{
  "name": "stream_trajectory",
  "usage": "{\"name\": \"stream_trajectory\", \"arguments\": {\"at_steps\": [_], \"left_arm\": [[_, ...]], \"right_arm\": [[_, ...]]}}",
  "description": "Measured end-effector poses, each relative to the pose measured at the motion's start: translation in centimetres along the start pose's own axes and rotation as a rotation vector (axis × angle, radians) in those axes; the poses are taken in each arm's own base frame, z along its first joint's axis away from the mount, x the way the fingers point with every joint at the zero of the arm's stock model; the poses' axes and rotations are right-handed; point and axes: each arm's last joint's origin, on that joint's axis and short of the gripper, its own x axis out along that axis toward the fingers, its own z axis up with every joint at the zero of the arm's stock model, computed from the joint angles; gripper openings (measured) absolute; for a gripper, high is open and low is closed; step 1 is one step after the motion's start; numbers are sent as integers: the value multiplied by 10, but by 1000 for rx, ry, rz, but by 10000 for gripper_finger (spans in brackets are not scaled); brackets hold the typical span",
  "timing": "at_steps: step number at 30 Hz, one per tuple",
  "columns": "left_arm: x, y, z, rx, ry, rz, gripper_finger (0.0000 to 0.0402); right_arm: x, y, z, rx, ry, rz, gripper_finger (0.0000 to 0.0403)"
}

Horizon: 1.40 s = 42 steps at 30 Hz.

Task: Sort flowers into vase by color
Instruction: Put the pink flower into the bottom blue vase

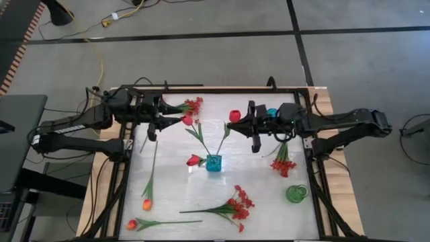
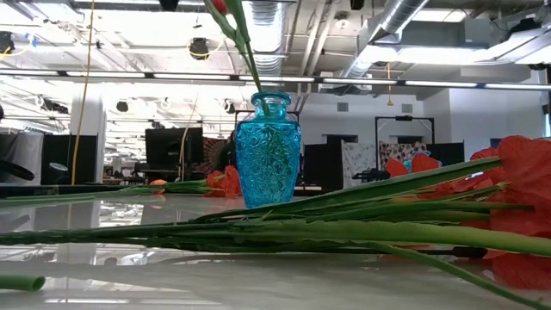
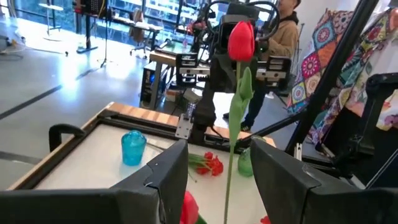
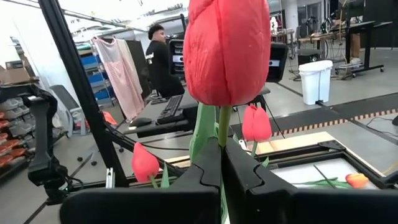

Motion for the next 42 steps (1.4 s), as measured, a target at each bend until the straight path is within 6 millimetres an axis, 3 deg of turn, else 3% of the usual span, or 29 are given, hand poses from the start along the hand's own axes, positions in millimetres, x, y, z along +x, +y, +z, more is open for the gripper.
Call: {"name": "stream_trajectory", "arguments": {"at_steps": [8, 18, 29, 33, 42], "left_arm": [[0, 0, 0, 3, 3, 1, 162], [0, 0, -1, 7, 9, 2, 162], [0, 0, -2, -2, 25, -2, 162], [0, 0, -3, -6, 38, -11, 162], [0, 1, -7, -19, 82, -19, 162]], "right_arm": [[8, 1, -11, -3, 53, -2, 26], [21, -4, -35, -4, 176, -24, 63], [22, -6, -46, -12, 274, -40, 78], [21, -6, -46, -10, 277, -31, 123], [20, -3, -50, 91, 356, 93, 281]]}}
